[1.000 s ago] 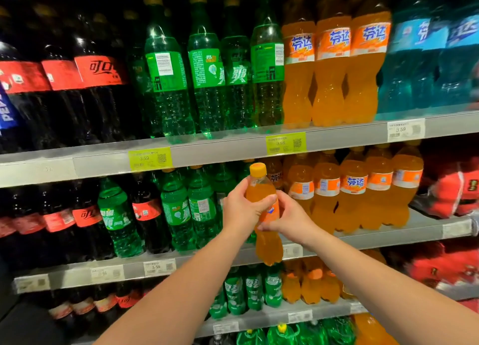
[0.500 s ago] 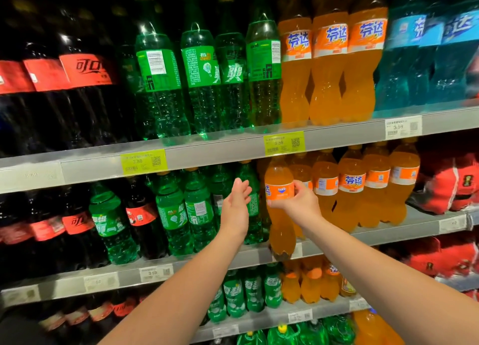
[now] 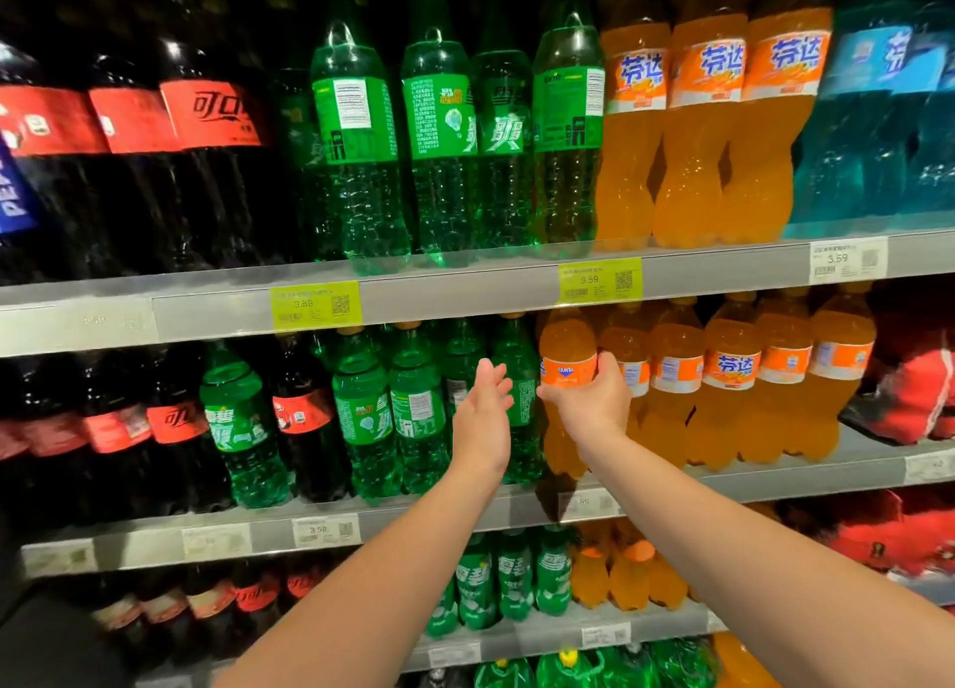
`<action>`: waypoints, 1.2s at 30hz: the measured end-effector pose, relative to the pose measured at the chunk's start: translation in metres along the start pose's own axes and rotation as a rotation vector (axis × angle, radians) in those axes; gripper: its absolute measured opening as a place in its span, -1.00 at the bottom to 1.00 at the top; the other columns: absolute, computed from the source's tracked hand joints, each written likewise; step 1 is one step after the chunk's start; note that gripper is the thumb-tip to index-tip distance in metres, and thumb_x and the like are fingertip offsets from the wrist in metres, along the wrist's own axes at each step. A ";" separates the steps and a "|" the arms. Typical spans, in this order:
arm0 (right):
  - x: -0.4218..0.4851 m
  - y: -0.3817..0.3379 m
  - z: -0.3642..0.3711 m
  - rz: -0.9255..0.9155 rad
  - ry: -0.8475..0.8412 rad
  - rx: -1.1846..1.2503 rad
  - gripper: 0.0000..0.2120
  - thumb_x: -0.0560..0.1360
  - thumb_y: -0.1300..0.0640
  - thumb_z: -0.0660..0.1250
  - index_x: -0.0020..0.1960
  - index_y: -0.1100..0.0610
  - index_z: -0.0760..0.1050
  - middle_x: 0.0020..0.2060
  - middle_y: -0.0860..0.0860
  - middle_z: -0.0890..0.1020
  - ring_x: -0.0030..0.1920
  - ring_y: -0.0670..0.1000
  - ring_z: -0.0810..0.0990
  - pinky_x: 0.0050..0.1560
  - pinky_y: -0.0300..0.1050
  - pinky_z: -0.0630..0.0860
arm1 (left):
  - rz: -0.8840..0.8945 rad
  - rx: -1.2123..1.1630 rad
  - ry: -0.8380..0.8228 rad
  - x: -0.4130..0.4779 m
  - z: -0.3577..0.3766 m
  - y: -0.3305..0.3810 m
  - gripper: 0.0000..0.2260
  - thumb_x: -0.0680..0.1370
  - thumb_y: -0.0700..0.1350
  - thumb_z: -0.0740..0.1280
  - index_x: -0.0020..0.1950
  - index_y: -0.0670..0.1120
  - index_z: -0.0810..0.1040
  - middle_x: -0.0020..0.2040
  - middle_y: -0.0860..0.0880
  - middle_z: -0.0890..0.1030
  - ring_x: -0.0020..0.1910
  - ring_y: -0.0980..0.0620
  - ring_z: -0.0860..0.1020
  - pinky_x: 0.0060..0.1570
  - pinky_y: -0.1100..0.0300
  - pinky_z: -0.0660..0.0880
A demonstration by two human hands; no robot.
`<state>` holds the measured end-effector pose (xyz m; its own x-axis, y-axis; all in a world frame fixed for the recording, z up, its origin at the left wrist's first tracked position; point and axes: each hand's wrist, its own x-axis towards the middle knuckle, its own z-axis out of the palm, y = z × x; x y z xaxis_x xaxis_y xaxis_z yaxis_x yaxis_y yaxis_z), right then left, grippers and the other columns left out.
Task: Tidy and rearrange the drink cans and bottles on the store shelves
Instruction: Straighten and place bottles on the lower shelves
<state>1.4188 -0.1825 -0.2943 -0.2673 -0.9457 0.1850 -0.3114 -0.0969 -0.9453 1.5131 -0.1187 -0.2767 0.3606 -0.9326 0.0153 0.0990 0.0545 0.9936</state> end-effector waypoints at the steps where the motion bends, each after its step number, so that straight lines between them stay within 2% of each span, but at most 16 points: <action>1: 0.000 0.000 0.001 0.006 0.012 0.014 -0.51 0.25 0.16 0.60 0.04 0.12 0.39 0.00 0.10 0.59 -0.07 0.11 0.52 -0.11 -0.10 0.42 | 0.000 -0.004 0.002 0.001 -0.001 0.001 -0.52 0.64 0.12 -0.03 0.40 -0.11 0.40 0.35 -0.14 0.47 0.20 0.00 0.47 0.37 0.00 0.30; 5: 0.002 -0.003 0.004 0.023 0.025 0.030 -0.50 0.25 0.17 0.60 0.04 0.13 0.38 -0.01 0.10 0.58 -0.03 0.13 0.54 -0.04 -0.03 0.47 | 0.001 0.010 0.001 0.002 -0.006 0.002 -0.52 0.64 0.13 -0.03 0.39 -0.10 0.41 0.35 -0.12 0.48 0.24 0.00 0.48 0.38 0.00 0.29; 8: -0.001 -0.002 0.003 0.017 0.025 -0.001 -0.51 0.27 0.15 0.60 0.03 0.13 0.36 -0.02 0.08 0.56 -0.07 0.09 0.49 -0.07 -0.08 0.43 | -0.006 0.017 -0.002 0.003 -0.009 0.001 -0.52 0.64 0.14 -0.03 0.40 -0.08 0.39 0.35 -0.11 0.48 0.26 -0.01 0.48 0.38 0.01 0.29; 11: -0.005 -0.001 0.002 -0.003 0.031 -0.041 -0.48 0.27 0.13 0.60 0.07 0.14 0.36 0.01 0.09 0.56 -0.05 0.09 0.50 -0.05 -0.06 0.44 | -0.002 0.024 -0.005 0.004 -0.010 0.000 -0.53 0.63 0.15 -0.01 0.41 -0.07 0.38 0.34 -0.10 0.49 0.19 0.00 0.50 0.36 -0.01 0.32; 15: -0.006 0.000 0.002 0.019 0.047 -0.099 -0.38 0.25 0.06 0.61 0.16 0.14 0.34 0.08 0.12 0.57 0.08 0.18 0.56 0.03 0.03 0.51 | 0.000 0.018 0.018 0.004 -0.009 -0.003 -0.53 0.62 0.17 0.02 0.44 -0.04 0.31 0.27 -0.08 0.52 0.09 0.00 0.54 0.33 -0.06 0.35; 20: -0.007 0.005 0.004 0.032 0.046 -0.137 -0.43 0.26 0.03 0.60 0.12 0.10 0.38 0.08 0.09 0.58 0.08 0.16 0.55 0.01 0.05 0.52 | -0.011 0.055 0.006 0.001 -0.009 -0.003 -0.54 0.61 0.20 0.03 0.37 -0.02 0.40 0.12 0.05 0.49 0.09 0.01 0.54 0.33 -0.07 0.36; 24: -0.008 0.004 0.007 0.041 0.072 -0.179 -0.46 0.25 -0.01 0.60 0.09 0.08 0.41 0.06 0.08 0.60 0.06 0.17 0.57 0.03 0.07 0.54 | 0.047 0.147 0.023 0.004 -0.013 -0.005 -0.55 0.52 0.30 0.06 0.14 0.05 0.54 0.10 0.07 0.54 0.18 -0.01 0.50 0.33 -0.05 0.36; 25: -0.008 0.004 0.008 0.041 0.078 -0.196 -0.48 0.25 -0.03 0.60 0.07 0.07 0.42 0.05 0.07 0.60 0.06 0.16 0.57 0.02 0.06 0.53 | 0.069 0.175 0.033 0.005 -0.014 -0.005 -0.58 0.52 0.29 0.07 0.02 0.04 0.55 0.04 0.05 0.55 0.10 0.01 0.51 0.28 -0.01 0.38; 27: -0.008 0.004 0.007 0.038 0.084 -0.231 -0.49 0.25 -0.06 0.59 0.04 0.07 0.43 0.03 0.06 0.61 0.05 0.16 0.58 0.00 0.04 0.52 | 0.114 0.223 0.047 0.008 -0.015 -0.004 -0.69 0.59 0.18 0.09 -0.23 0.04 0.42 -0.20 0.05 0.46 -0.14 0.06 0.44 0.06 0.09 0.37; 28: -0.009 0.005 0.007 0.033 0.084 -0.243 -0.50 0.24 -0.07 0.59 0.04 0.06 0.44 0.03 0.06 0.62 0.04 0.16 0.58 0.00 0.03 0.51 | 0.130 0.252 0.059 0.009 -0.016 -0.004 -0.68 0.61 0.13 0.09 -0.26 0.02 0.38 -0.23 0.03 0.44 -0.17 0.04 0.42 0.00 0.10 0.34; 29: -0.009 0.005 0.006 0.026 0.082 -0.254 -0.49 0.24 -0.07 0.59 0.04 0.06 0.44 0.03 0.06 0.62 0.05 0.16 0.58 0.00 0.03 0.51 | 0.149 0.277 0.070 0.011 -0.017 -0.006 -0.67 0.62 0.11 0.09 -0.28 0.01 0.40 -0.17 -0.01 0.48 -0.11 0.03 0.45 0.01 0.10 0.34; 32: -0.008 0.003 0.005 0.006 0.060 -0.270 -0.48 0.27 -0.02 0.57 0.09 0.09 0.41 0.04 0.09 0.61 0.07 0.17 0.58 0.00 0.00 0.48 | 0.165 0.299 0.051 0.015 -0.018 -0.010 -0.70 0.61 0.12 0.10 -0.21 0.08 0.51 0.05 -0.15 0.56 0.13 -0.06 0.48 0.22 -0.02 0.37; 34: -0.009 0.000 0.003 0.011 0.053 -0.259 -0.45 0.31 0.01 0.54 0.16 0.11 0.35 0.05 0.10 0.60 0.07 0.20 0.57 -0.03 -0.02 0.45 | 0.136 0.280 0.032 0.014 -0.018 -0.011 -0.67 0.61 0.12 0.12 0.00 -0.06 0.57 0.12 -0.25 0.52 0.18 -0.16 0.46 0.24 -0.09 0.36; 36: -0.010 0.000 0.001 0.000 0.061 -0.258 -0.44 0.32 0.00 0.52 0.16 0.12 0.31 0.02 0.11 0.60 0.05 0.22 0.58 -0.04 -0.01 0.46 | 0.138 0.264 0.047 0.013 -0.018 -0.012 -0.57 0.61 0.11 0.12 0.21 -0.22 0.49 0.21 -0.30 0.46 0.22 -0.21 0.43 0.24 -0.10 0.34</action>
<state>1.4223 -0.1735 -0.2968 -0.3199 -0.9243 0.2080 -0.5312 -0.0069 -0.8472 1.5330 -0.1252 -0.2901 0.3972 -0.9049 0.1529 -0.1958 0.0792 0.9774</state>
